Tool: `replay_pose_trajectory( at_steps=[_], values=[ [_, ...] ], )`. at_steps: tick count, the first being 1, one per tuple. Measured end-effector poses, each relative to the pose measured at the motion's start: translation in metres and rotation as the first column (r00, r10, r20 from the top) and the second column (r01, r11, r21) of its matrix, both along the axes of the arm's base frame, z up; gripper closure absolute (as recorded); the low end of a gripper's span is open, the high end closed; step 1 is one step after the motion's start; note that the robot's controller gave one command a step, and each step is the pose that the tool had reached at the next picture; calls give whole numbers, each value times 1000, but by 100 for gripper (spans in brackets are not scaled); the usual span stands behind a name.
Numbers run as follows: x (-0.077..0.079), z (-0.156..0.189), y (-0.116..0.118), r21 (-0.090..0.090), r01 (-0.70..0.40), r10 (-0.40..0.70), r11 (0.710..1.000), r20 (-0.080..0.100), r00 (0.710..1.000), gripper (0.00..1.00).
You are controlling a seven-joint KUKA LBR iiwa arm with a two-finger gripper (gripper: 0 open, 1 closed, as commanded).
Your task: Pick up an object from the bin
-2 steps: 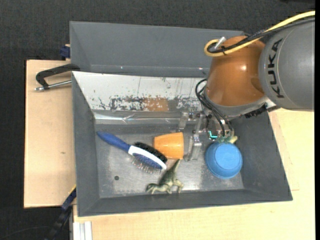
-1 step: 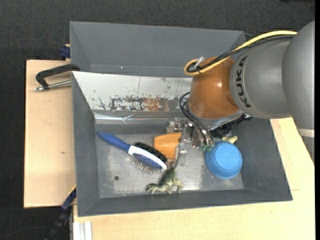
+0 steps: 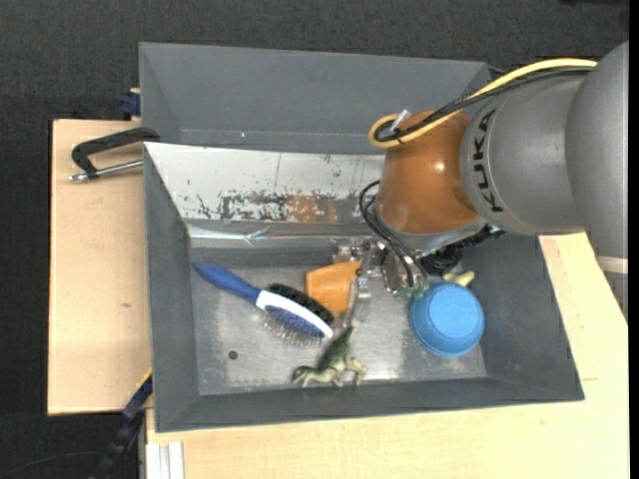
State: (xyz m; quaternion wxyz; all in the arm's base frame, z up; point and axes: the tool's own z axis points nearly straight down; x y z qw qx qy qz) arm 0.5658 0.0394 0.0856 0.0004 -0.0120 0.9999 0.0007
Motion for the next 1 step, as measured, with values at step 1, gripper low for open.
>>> replay_pose_trajectory(
  at_steps=[1],
  values=[
    [0,146,1,-2,-144,144,990,15,989,100]
  ],
)
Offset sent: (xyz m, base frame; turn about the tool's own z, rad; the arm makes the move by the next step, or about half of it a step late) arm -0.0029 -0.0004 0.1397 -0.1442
